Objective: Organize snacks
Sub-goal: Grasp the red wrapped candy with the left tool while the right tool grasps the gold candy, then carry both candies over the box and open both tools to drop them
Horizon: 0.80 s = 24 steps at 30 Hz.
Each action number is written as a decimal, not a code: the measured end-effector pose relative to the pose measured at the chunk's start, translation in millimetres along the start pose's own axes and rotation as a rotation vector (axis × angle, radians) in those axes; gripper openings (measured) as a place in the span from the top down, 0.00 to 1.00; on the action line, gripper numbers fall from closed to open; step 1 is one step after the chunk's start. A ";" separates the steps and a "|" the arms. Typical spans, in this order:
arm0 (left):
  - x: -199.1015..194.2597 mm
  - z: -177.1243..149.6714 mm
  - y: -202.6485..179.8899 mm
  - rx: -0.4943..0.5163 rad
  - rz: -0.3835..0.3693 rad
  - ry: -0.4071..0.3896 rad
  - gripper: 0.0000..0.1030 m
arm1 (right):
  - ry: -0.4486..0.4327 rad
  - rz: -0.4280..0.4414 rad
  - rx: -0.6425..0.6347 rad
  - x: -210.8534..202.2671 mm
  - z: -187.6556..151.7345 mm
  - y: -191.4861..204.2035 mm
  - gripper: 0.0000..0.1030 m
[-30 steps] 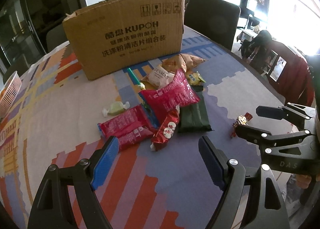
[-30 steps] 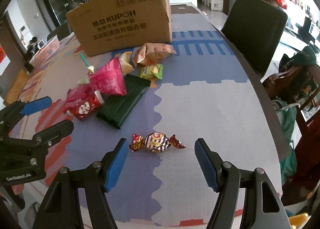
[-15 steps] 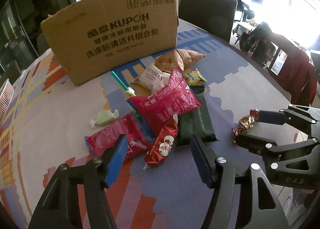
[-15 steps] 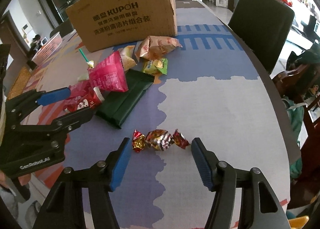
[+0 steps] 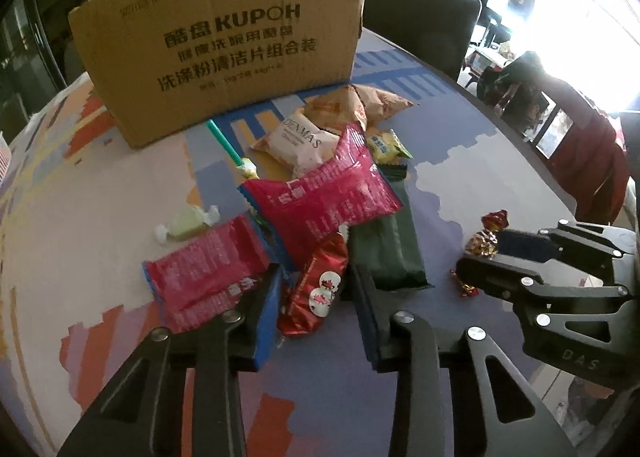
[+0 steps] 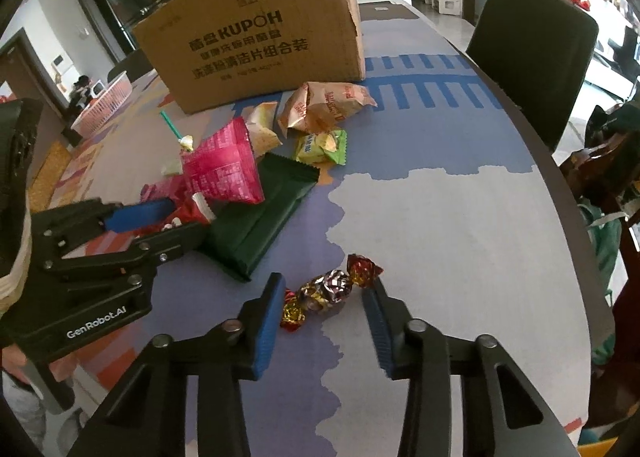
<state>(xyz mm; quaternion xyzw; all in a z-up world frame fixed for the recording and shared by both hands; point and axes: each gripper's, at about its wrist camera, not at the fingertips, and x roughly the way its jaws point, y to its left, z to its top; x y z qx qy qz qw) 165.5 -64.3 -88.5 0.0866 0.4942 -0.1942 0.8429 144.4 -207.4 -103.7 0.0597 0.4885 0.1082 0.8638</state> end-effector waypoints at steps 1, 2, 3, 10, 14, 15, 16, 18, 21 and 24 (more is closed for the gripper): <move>-0.3 -0.2 0.3 -0.005 -0.002 -0.003 0.71 | 0.002 0.007 -0.004 0.1 -0.5 0.9 0.69; -0.3 -0.1 0.7 -0.012 -0.007 -0.002 0.73 | 0.003 0.011 -0.006 0.2 -1.1 1.4 0.72; -0.2 -0.1 1.3 -0.020 -0.017 0.000 0.77 | 0.004 0.018 -0.009 0.5 -1.7 2.6 0.72; -4.6 -4.7 2.5 -0.039 -0.031 -0.002 0.81 | 0.000 0.041 -0.025 -1.4 -3.3 10.1 0.73; -13.5 -8.5 3.6 -0.060 -0.039 -0.018 0.81 | -0.019 0.041 -0.031 -7.9 -1.8 12.7 0.73; -16.6 -8.8 4.1 -0.067 -0.042 -0.025 0.81 | -0.023 0.045 -0.034 -9.9 -1.0 13.9 0.73; -20.2 -8.6 4.7 -0.076 -0.045 -0.035 0.81 | -0.028 0.048 -0.036 -11.7 -0.1 14.5 0.73; -26.7 -8.7 6.1 -0.086 -0.047 -0.050 0.81 | -0.041 0.054 -0.043 -16.3 1.8 16.8 0.73; -38.5 -6.9 9.0 -0.102 -0.047 -0.078 0.81 | -0.056 0.059 -0.054 -22.0 5.1 20.3 0.73; -50.0 -3.8 13.4 -0.116 -0.046 -0.108 0.81 | -0.078 0.062 -0.066 -28.5 10.2 24.4 0.73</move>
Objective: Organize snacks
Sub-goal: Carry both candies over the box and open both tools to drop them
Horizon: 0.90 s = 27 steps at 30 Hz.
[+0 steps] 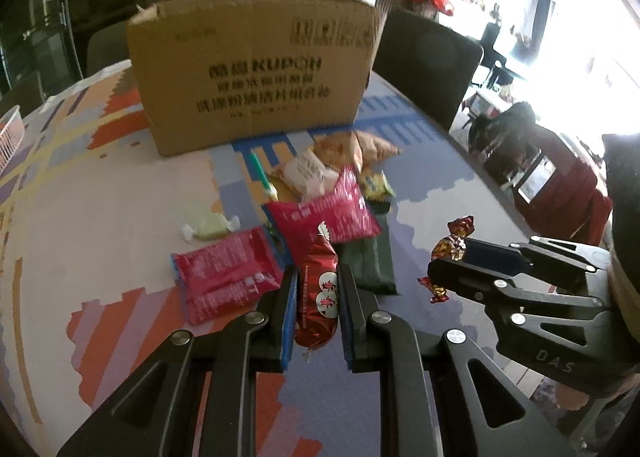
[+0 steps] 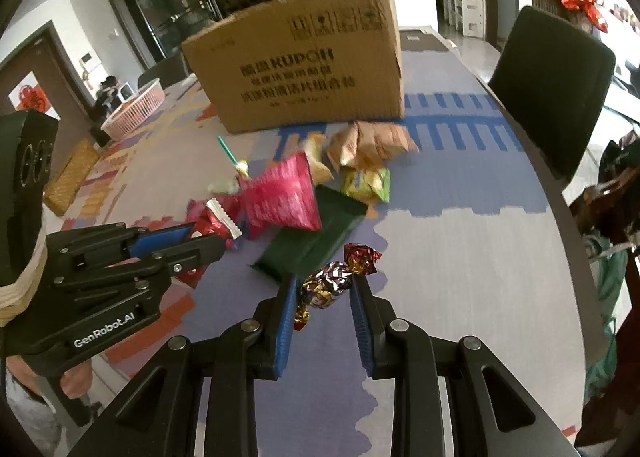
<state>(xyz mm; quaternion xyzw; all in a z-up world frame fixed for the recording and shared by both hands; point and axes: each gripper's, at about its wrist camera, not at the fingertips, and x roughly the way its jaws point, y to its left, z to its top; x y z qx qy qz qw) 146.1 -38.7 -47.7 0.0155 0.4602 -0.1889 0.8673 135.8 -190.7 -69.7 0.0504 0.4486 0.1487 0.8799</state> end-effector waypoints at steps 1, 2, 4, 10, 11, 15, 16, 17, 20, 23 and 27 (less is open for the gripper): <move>-4.1 2.1 0.9 -0.004 0.000 -0.011 0.81 | -0.006 0.002 -0.002 -1.6 2.1 0.5 0.73; -9.1 4.6 2.1 -0.009 0.001 -0.025 0.81 | -0.014 0.004 -0.006 -3.3 4.4 1.7 0.73; -16.9 8.5 1.9 -0.013 0.005 -0.048 0.81 | -0.032 0.005 -0.014 -7.7 10.0 4.4 0.73; -43.0 23.7 5.9 -0.020 0.015 -0.129 0.81 | -0.105 0.012 -0.040 -25.9 30.9 14.0 0.73; -47.2 26.6 6.3 -0.020 0.017 -0.142 0.81 | -0.119 0.012 -0.046 -29.1 34.8 15.8 0.73; -62.9 39.4 8.5 -0.023 0.027 -0.194 0.81 | -0.176 0.015 -0.070 -43.1 52.6 24.0 0.73; -66.6 43.2 9.2 -0.024 0.029 -0.206 0.81 | -0.188 0.015 -0.074 -45.8 56.7 25.6 0.73; -69.5 47.0 9.4 -0.024 0.032 -0.217 0.81 | -0.197 0.015 -0.078 -47.7 59.8 27.0 0.73; -79.4 56.9 12.3 -0.024 0.038 -0.251 0.81 | -0.227 0.019 -0.093 -54.5 72.7 31.4 0.73; -86.6 67.4 16.0 -0.027 0.042 -0.281 0.81 | -0.252 0.025 -0.104 -59.5 85.0 35.4 0.73; -91.8 80.5 21.5 -0.029 0.048 -0.312 0.81 | -0.279 0.035 -0.110 -63.7 103.7 39.2 0.73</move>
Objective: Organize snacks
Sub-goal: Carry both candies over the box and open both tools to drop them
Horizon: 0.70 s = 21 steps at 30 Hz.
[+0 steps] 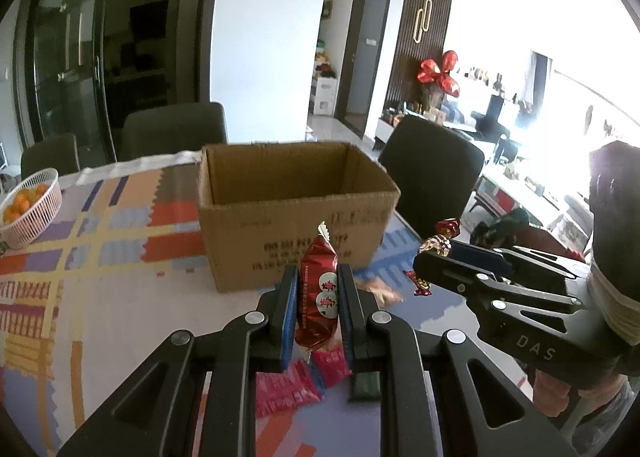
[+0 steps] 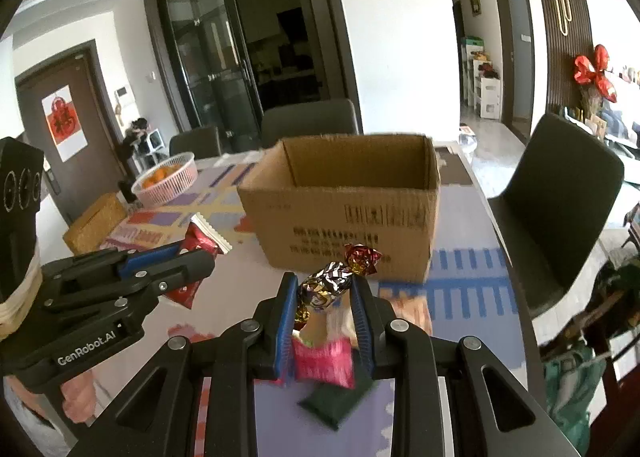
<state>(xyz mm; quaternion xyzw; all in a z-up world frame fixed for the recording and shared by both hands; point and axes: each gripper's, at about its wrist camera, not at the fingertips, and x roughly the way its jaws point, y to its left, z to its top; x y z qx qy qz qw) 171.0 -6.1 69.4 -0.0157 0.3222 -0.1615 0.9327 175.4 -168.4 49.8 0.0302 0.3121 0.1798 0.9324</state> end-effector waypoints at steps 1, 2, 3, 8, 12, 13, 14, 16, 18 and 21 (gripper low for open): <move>0.6 3.7 1.5 0.001 0.001 -0.008 0.81 | -0.004 0.001 0.000 0.2 2.8 0.1 0.73; 1.5 7.9 3.2 0.000 0.003 -0.013 0.81 | -0.010 0.001 0.000 0.6 7.1 0.2 0.73; 2.4 13.0 5.2 -0.002 0.003 -0.021 0.81 | -0.018 0.002 -0.003 1.5 12.1 0.3 0.73; 4.1 33.3 9.5 -0.003 0.010 -0.045 0.81 | -0.036 0.002 -0.014 8.4 35.4 1.3 0.73; 10.7 49.6 13.7 0.001 0.020 -0.055 0.81 | -0.047 0.005 -0.021 16.6 55.5 0.3 0.73; 13.2 53.9 15.2 0.000 0.021 -0.055 0.81 | -0.049 0.006 -0.023 19.2 60.9 -0.4 0.73; 16.2 57.7 17.3 -0.001 0.023 -0.055 0.81 | -0.049 0.005 -0.023 21.4 65.2 -0.9 0.73; 21.6 65.4 20.8 -0.003 0.025 -0.054 0.81 | -0.048 0.004 -0.029 26.8 73.9 -1.8 0.73; 27.5 71.6 23.8 -0.005 0.027 -0.049 0.81 | -0.044 0.003 -0.031 32.4 81.8 -3.0 0.73; 35.6 77.8 26.4 -0.009 0.029 -0.038 0.81 | -0.032 0.006 -0.032 41.7 89.3 -6.4 0.73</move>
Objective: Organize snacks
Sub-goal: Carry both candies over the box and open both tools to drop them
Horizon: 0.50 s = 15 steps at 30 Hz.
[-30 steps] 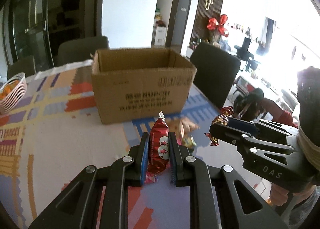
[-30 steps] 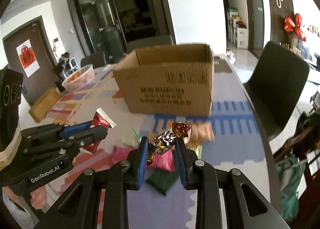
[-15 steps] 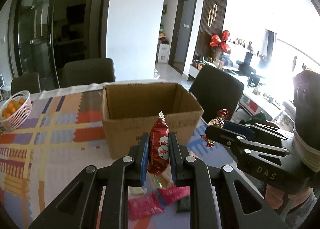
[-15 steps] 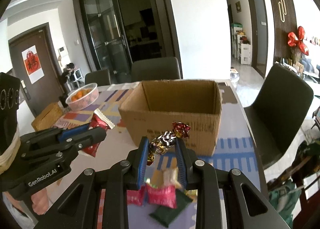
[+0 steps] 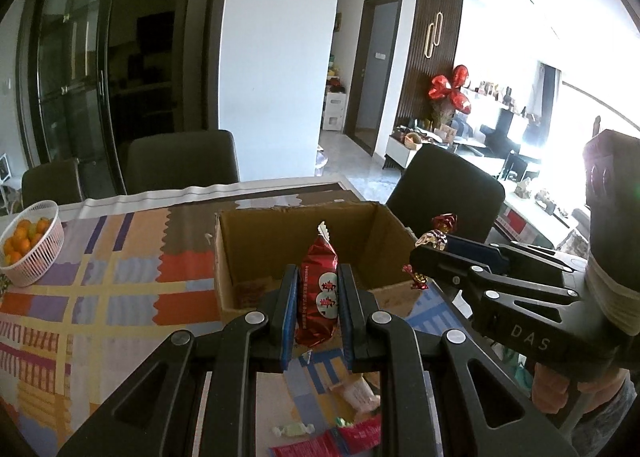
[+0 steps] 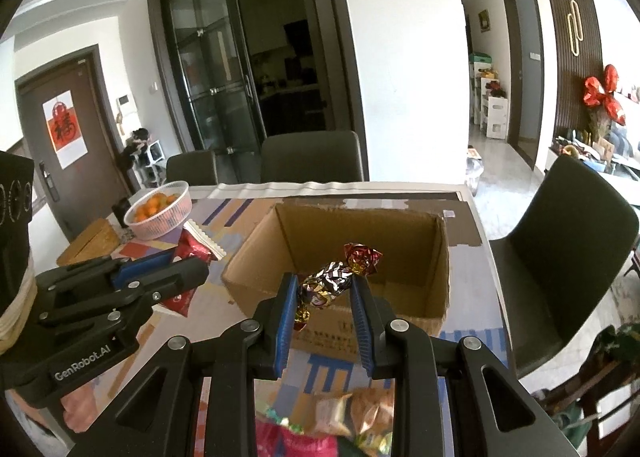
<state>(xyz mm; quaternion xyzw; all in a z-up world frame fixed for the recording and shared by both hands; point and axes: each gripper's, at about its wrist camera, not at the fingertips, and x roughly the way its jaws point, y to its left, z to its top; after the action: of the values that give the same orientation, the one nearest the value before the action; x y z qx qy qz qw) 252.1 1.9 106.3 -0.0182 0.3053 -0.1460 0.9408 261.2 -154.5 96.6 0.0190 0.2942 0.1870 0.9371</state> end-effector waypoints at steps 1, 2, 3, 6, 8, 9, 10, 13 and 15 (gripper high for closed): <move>4.0 2.5 1.3 -0.002 0.001 0.006 0.81 | 0.005 0.002 0.000 4.2 2.9 -1.3 0.73; 6.7 3.8 1.9 -0.004 0.003 0.011 0.81 | 0.008 0.003 0.001 6.7 4.2 -3.1 0.73; 10.1 5.7 2.8 -0.005 0.003 0.016 0.81 | 0.013 0.003 0.005 10.3 6.2 -5.7 0.73; 23.1 10.7 6.6 -0.012 0.007 0.032 0.81 | 0.027 0.004 0.009 21.7 11.5 -13.0 0.73; 30.8 14.8 8.8 -0.016 0.010 0.043 0.81 | 0.037 0.005 0.011 29.5 14.0 -16.4 0.73; 34.7 16.3 9.7 -0.018 0.011 0.048 0.81 | 0.042 0.005 0.011 33.1 14.8 -18.2 0.73; 39.6 18.1 10.9 -0.020 0.013 0.056 0.81 | 0.047 0.005 0.015 37.4 15.9 -20.6 0.73; 51.5 21.7 13.4 -0.024 0.014 0.075 0.81 | 0.060 0.004 0.016 48.2 19.8 -24.6 0.73; 58.2 23.0 14.7 -0.024 0.016 0.084 0.81 | 0.069 0.005 0.020 55.3 21.4 -29.2 0.72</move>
<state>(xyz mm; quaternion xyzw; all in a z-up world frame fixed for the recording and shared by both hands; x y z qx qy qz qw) 314.2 -1.9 90.1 -0.0209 0.3464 -0.1353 0.9280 325.0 -160.1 79.8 0.0226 0.3282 0.1872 0.9256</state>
